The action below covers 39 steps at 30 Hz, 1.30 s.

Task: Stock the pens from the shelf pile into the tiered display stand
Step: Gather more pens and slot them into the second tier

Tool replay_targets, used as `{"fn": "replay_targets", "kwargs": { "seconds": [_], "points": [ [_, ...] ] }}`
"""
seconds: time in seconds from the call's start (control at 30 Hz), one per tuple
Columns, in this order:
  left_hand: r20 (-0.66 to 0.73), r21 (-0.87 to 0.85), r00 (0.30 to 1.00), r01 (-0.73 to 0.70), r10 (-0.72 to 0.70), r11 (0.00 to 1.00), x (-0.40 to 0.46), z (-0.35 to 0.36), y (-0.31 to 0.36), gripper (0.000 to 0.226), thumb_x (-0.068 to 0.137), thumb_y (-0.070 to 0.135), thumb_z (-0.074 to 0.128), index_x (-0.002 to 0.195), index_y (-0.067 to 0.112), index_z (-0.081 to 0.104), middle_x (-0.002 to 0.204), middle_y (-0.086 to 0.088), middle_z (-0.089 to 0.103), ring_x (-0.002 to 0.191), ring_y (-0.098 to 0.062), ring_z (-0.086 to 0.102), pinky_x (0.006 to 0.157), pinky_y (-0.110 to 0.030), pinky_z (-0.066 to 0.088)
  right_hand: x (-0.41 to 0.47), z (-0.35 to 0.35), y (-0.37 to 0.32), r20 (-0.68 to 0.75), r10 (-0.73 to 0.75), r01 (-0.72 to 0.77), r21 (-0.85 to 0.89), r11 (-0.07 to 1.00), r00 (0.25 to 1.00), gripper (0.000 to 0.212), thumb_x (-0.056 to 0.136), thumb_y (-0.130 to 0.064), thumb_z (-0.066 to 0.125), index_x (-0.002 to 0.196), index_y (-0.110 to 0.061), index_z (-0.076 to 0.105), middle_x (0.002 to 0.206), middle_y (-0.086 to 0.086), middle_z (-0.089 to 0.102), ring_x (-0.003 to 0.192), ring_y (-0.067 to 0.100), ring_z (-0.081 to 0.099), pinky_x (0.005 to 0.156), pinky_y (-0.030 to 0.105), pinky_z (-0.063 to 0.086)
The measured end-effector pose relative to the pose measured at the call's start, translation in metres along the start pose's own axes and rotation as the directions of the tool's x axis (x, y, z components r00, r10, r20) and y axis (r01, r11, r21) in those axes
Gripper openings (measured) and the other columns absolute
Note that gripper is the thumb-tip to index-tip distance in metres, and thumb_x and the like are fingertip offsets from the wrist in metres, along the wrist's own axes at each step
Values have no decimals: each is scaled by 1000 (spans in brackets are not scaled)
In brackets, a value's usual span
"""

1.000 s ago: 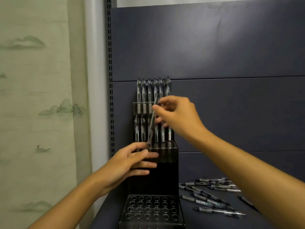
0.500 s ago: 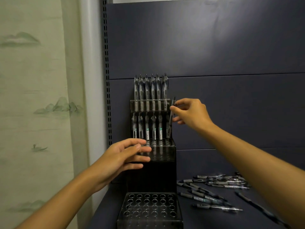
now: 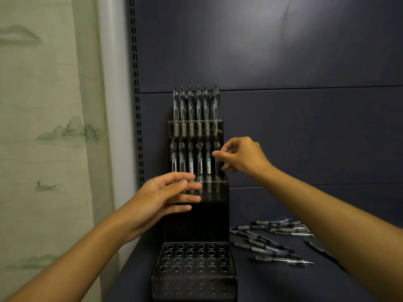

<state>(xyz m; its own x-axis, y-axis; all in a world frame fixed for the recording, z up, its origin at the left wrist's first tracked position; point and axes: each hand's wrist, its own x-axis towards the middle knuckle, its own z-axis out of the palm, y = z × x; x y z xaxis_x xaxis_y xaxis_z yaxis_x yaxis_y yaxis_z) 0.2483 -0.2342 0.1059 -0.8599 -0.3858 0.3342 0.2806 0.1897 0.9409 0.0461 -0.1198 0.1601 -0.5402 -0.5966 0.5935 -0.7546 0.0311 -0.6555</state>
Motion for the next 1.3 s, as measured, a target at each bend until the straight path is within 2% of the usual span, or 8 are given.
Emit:
{"fn": "replay_targets", "kwargs": {
  "seconds": [0.2,0.33,0.6,0.73,0.83,1.03,1.13,1.3],
  "points": [
    [83,-30,996,-26,28,999,2,26,2,37,85,24,57,120,13,62,116,-7,73,106,-25,71,87,-32,59,-18,-10,6,2,-27,27,-6,1000,1000,32,85,-43,74,95,-13,68,82,1,75,68,9,73,68,33,63],
    [184,-16,981,-63,64,998,16,62,-1,34,89,24,55,121,14,62,118,-4,73,109,-22,70,91,-32,57,-41,-29,23,-4,-104,104,-41,994,995,22,91,-39,68,99,-18,71,89,-7,74,82,5,71,75,25,60],
    [247,325,968,-130,48,937,55,160,-41,19,97,20,59,112,30,66,111,11,73,103,-1,68,92,-25,55,-93,-96,104,93,-19,40,-229,973,995,16,94,-30,65,107,-24,72,102,-13,73,96,-3,66,86,12,50],
    [271,536,962,-118,-38,836,81,204,-86,21,95,25,63,113,36,61,120,12,67,109,0,64,103,-33,50,-114,-133,162,109,73,-37,-300,953,991,12,94,-30,66,103,-25,72,98,-11,73,95,2,67,83,13,47],
    [284,764,950,-142,-131,629,93,230,-121,37,94,38,62,129,38,51,138,16,55,126,0,51,113,-31,39,-130,-163,211,168,135,-76,-315,946,977,15,93,-31,67,104,-24,73,98,-11,72,95,2,65,77,4,42],
    [159,952,936,-61,-315,300,86,232,-138,79,82,72,50,150,39,25,156,15,26,146,-7,22,121,-34,21,-130,-182,269,331,170,-67,-301,951,928,18,93,-33,66,109,-26,70,105,-8,71,95,5,65,93,24,51],
    [80,958,946,14,-313,287,77,218,-141,103,60,93,31,148,41,26,153,17,27,144,-5,23,121,-32,21,-128,-167,268,445,128,15,-305,952,886,28,92,-39,66,116,-24,67,109,-10,69,96,2,60,86,13,43],
    [-10,932,957,114,-289,344,67,188,-150,102,57,99,36,143,45,35,146,21,35,138,0,31,118,-28,26,-132,-138,264,518,102,104,-354,930,849,47,85,-53,69,122,-25,62,122,-4,66,114,16,59,97,34,49]
  ]
}}
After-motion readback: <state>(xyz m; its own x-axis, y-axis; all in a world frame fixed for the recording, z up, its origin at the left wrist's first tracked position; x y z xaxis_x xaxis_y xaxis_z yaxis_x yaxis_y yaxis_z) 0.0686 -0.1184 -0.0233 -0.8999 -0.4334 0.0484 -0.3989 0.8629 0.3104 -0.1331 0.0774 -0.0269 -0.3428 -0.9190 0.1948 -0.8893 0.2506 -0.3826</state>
